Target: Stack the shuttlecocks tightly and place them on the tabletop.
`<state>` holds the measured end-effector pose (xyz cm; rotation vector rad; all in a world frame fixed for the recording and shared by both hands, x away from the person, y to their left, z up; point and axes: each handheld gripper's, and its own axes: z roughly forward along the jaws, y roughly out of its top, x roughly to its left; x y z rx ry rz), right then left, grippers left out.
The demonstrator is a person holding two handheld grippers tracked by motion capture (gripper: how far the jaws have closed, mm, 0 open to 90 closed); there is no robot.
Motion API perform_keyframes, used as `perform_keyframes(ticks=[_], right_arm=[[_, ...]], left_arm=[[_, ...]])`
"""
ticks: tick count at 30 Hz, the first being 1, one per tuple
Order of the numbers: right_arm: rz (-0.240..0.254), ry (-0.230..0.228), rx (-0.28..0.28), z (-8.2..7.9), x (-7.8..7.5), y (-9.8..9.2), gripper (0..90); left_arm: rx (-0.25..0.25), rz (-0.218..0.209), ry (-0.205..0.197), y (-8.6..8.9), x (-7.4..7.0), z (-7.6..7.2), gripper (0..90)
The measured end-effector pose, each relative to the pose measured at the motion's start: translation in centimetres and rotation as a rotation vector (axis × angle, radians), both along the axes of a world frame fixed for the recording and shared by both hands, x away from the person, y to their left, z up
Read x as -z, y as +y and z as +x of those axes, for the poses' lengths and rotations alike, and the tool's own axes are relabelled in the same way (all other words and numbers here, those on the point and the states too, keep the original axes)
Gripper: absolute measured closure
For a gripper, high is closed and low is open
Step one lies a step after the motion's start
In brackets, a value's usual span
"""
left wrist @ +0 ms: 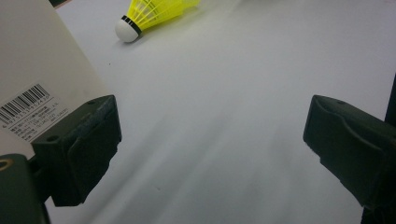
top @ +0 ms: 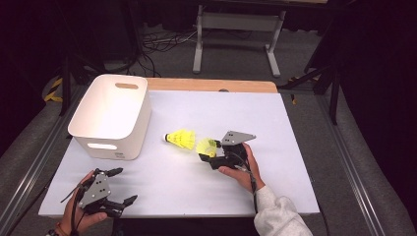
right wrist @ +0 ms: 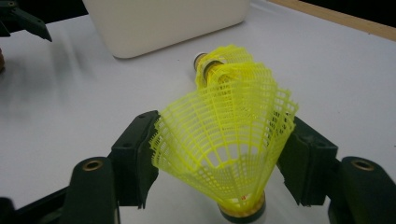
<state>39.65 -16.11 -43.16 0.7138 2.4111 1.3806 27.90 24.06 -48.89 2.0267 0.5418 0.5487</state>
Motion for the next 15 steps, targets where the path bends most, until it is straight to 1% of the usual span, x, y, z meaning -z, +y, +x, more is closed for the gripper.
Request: perform_keyframes(ticks=[4,6,11,15], right_arm=[[-0.008,0.017,0.006,0.1,0.4,-0.3,32.7],[-0.017,0.031,0.01,0.2,0.6,-0.5,33.6],[-0.033,0.025,0.012,0.1,0.7,-1.0,31.1],[-0.04,0.026,0.021,0.0,0.9,-1.9,31.0]], left_arm=[[0.002,-0.004,0.004,0.0,0.0,0.0,5.2],[0.0,-0.002,0.001,0.0,0.0,0.0,5.2],[0.003,0.001,0.0,0.0,0.0,0.0,5.2],[0.003,0.001,0.001,0.0,0.0,0.0,5.2]])
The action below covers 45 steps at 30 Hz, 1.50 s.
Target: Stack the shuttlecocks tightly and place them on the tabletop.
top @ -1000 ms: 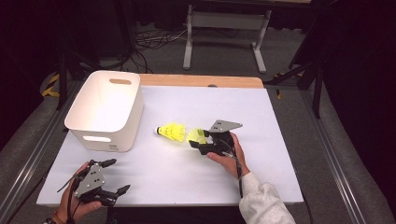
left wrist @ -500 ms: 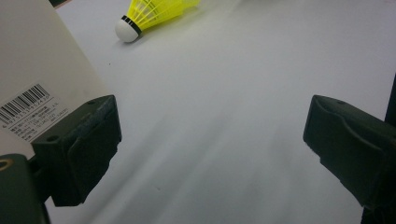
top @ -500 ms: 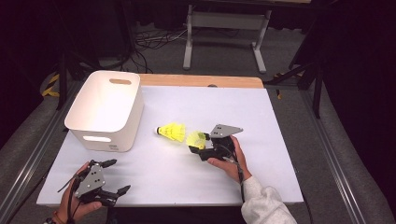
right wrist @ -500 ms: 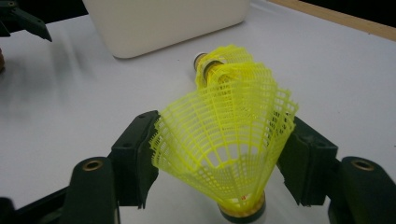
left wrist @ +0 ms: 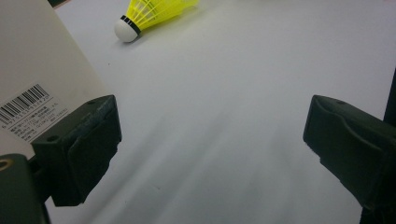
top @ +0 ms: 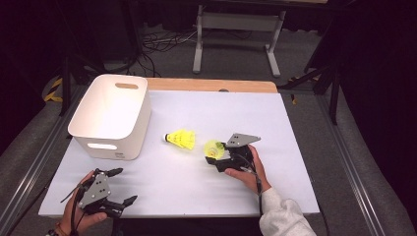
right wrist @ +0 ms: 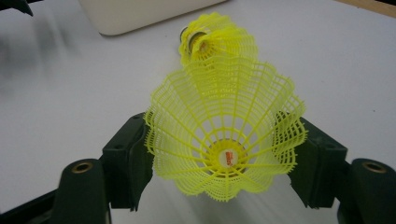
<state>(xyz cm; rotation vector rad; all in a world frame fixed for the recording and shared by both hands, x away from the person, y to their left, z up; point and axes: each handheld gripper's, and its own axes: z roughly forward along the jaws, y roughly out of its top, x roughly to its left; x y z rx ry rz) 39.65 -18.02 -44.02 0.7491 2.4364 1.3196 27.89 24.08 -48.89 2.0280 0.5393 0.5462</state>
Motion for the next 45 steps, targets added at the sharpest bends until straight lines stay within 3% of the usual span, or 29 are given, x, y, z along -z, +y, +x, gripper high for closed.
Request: perform_keyframes(ticks=[8,26,39,45], right_arm=[[-0.013,0.001,0.029,-0.2,-0.1,-1.9,29.5],[-0.133,-0.012,0.086,-1.0,0.4,-4.6,25.9],[-0.172,-0.065,0.102,-2.7,-0.2,-5.3,24.6],[-0.205,-0.118,0.119,-3.6,-0.2,-5.3,26.9]], left_arm=[[0.003,0.003,-0.003,0.0,0.0,0.0,5.3],[0.002,0.0,0.0,-0.1,0.0,0.0,5.3],[0.009,0.008,-0.001,-0.1,0.0,0.0,5.5],[0.007,0.006,0.0,-0.1,0.0,0.0,5.6]])
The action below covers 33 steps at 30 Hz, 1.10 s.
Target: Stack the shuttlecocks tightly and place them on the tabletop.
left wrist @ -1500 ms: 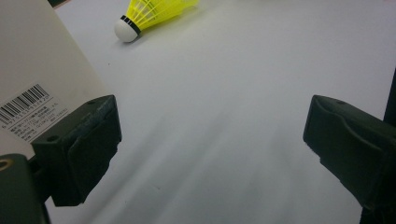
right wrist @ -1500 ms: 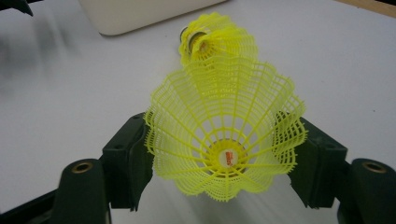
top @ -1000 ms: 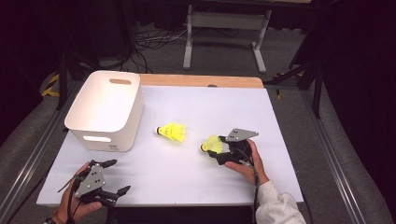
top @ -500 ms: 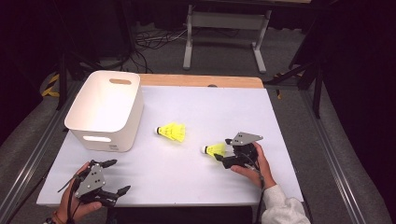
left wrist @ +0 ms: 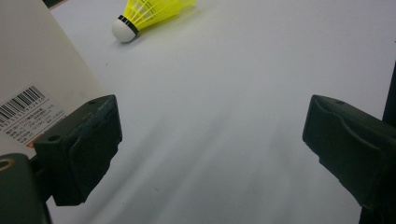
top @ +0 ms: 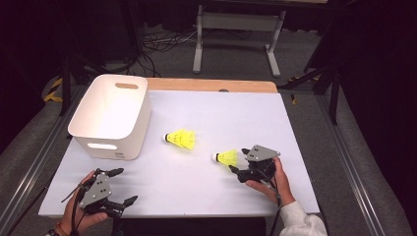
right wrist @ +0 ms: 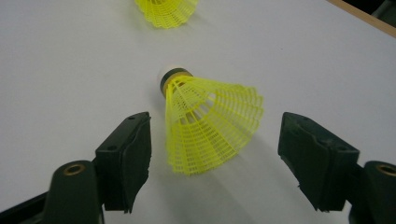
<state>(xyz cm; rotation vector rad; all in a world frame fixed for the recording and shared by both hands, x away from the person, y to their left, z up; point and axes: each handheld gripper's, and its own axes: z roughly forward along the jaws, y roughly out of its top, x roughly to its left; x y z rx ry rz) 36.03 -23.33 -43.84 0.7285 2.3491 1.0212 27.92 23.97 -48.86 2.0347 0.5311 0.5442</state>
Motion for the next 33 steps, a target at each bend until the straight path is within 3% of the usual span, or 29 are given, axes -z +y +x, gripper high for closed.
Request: perform_keyframes(ticks=[9,16,18,25,33], right_arm=[[0.003,-0.006,-0.026,-1.4,0.5,0.1,31.9],[-0.007,0.016,-0.055,-1.5,1.2,0.5,37.0],[-0.001,0.008,-0.052,-1.5,1.5,0.7,44.3],[-0.002,0.022,-0.048,-1.0,2.2,1.2,56.7],[0.033,0.039,-0.021,-0.6,2.2,1.1,71.3]], left_arm=[[0.002,-0.001,0.002,0.0,0.0,0.0,6.0],[-0.001,-0.008,0.007,-0.1,0.0,0.0,5.7],[-0.009,-0.007,0.001,-0.1,0.0,0.0,5.7],[-0.011,-0.008,0.003,-0.1,0.0,0.0,5.7],[-0.019,-0.01,0.001,0.0,0.0,0.1,5.8]])
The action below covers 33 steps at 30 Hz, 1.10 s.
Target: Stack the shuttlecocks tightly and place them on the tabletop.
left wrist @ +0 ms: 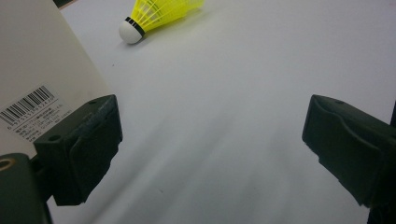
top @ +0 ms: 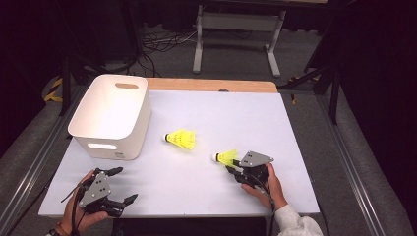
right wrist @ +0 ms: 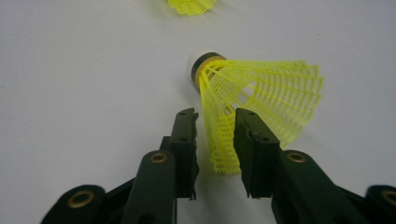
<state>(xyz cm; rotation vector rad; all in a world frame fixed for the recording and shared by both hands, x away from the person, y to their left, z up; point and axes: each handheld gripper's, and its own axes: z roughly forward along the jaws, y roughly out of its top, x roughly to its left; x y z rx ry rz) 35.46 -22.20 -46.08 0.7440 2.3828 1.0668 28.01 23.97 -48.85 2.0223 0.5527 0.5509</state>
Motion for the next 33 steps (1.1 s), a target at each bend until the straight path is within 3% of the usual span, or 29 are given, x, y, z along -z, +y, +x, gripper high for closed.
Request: perform_keyframes(ticks=[11,17,33], right_arm=[[-0.015,-0.02,-0.013,0.0,-0.2,0.5,88.8],[-0.027,-0.03,-0.016,-0.1,-0.3,0.6,89.6],[0.002,-0.068,-0.02,-0.5,-1.2,0.2,89.8]], left_arm=[[0.001,0.002,-0.007,0.0,-0.1,-0.1,5.8],[0.002,0.002,-0.008,0.0,-0.1,-0.1,6.0],[0.003,0.006,-0.01,0.0,-0.1,-0.1,6.0]])
